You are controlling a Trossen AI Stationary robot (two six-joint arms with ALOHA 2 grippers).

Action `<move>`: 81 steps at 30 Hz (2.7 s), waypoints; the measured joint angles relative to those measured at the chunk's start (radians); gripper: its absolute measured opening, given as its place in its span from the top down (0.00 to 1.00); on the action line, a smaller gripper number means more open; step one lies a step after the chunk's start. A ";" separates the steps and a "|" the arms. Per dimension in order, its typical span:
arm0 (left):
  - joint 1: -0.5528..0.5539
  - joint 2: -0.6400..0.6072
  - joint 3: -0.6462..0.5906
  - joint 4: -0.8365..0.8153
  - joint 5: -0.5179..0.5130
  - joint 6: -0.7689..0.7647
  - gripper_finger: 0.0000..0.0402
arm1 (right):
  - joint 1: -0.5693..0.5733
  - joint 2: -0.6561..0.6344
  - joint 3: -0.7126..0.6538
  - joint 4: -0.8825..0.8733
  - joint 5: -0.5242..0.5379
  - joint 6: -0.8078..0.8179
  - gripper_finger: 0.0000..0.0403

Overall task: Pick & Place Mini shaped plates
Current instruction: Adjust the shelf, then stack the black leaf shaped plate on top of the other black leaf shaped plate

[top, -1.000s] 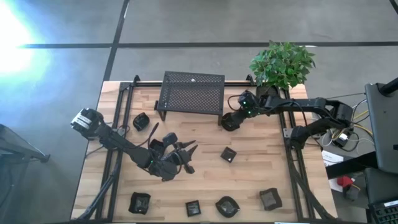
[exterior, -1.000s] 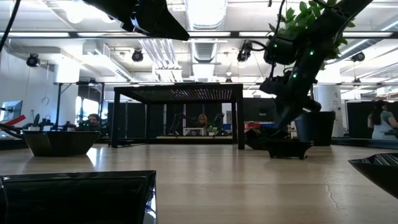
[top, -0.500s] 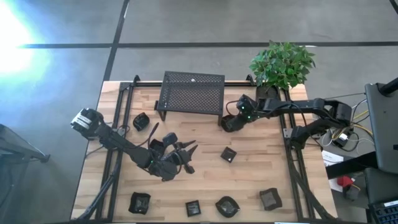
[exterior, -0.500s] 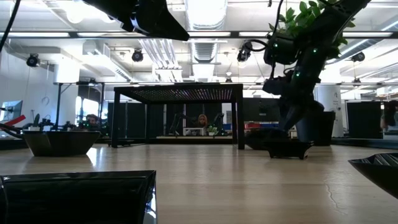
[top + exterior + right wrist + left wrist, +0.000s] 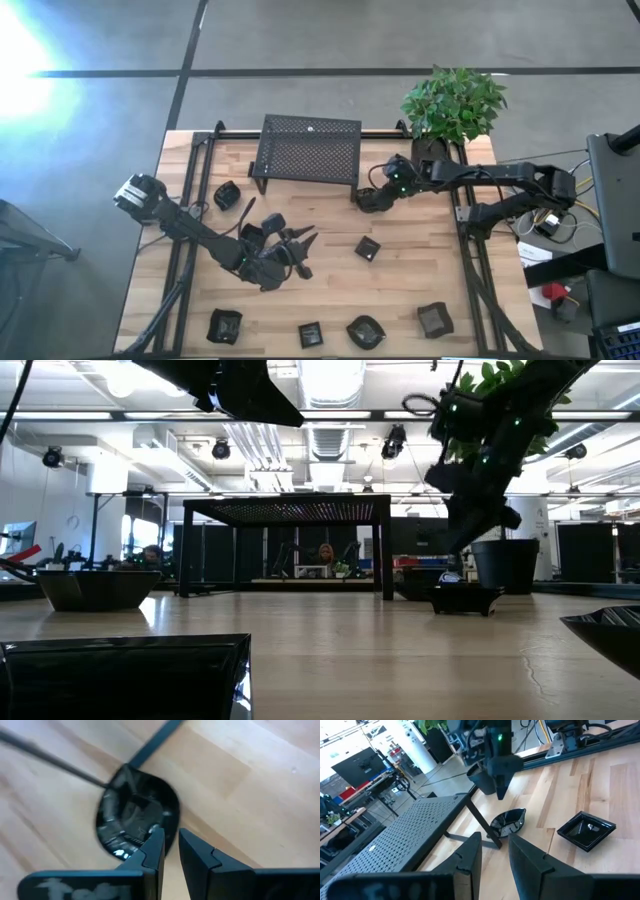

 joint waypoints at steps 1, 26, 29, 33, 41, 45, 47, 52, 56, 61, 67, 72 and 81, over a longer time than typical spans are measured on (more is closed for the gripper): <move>0.000 0.000 0.000 0.000 -0.004 0.000 0.77 | 0.017 -0.011 0.000 0.000 0.009 0.000 0.87; -0.001 -0.072 0.000 -0.050 -0.096 0.000 0.77 | 0.259 0.054 0.002 0.393 0.103 -0.216 0.87; -0.001 -0.081 -0.001 -0.062 -0.097 -0.001 0.77 | 0.252 0.075 0.002 0.418 0.103 -0.250 0.87; -0.001 -0.083 -0.001 -0.064 -0.098 -0.001 0.77 | 0.242 0.091 0.002 0.448 0.159 -0.271 0.87; -0.001 -0.083 -0.001 -0.068 -0.098 -0.002 0.77 | 0.239 0.088 0.002 0.446 0.306 -0.311 0.87; -0.002 -0.083 -0.001 -0.068 -0.099 -0.002 0.77 | 0.233 0.084 0.002 0.446 0.365 -0.316 0.87; -0.002 -0.083 -0.001 -0.068 -0.099 -0.002 0.77 | 0.231 0.083 0.002 0.446 0.371 -0.316 0.87; -0.002 -0.083 -0.001 -0.067 -0.099 -0.003 0.77 | 0.241 0.067 0.002 0.444 0.372 -0.316 0.87; -0.002 -0.084 -0.001 -0.066 -0.099 -0.004 0.77 | 0.271 0.043 0.002 0.444 0.371 -0.337 0.87; -0.001 -0.088 -0.001 -0.079 -0.099 -0.009 0.77 | 0.319 0.001 0.003 0.444 0.372 -0.360 0.87; -0.001 -0.102 -0.001 -0.093 -0.100 -0.028 0.77 | 0.364 -0.025 0.003 0.444 0.372 -0.361 0.87; -0.001 -0.116 -0.001 -0.099 -0.099 -0.030 0.77 | 0.373 -0.025 0.003 0.441 0.371 -0.361 0.87; -0.001 -0.117 -0.001 -0.114 -0.099 -0.044 0.77 | 0.372 -0.025 0.003 0.433 0.371 -0.360 0.87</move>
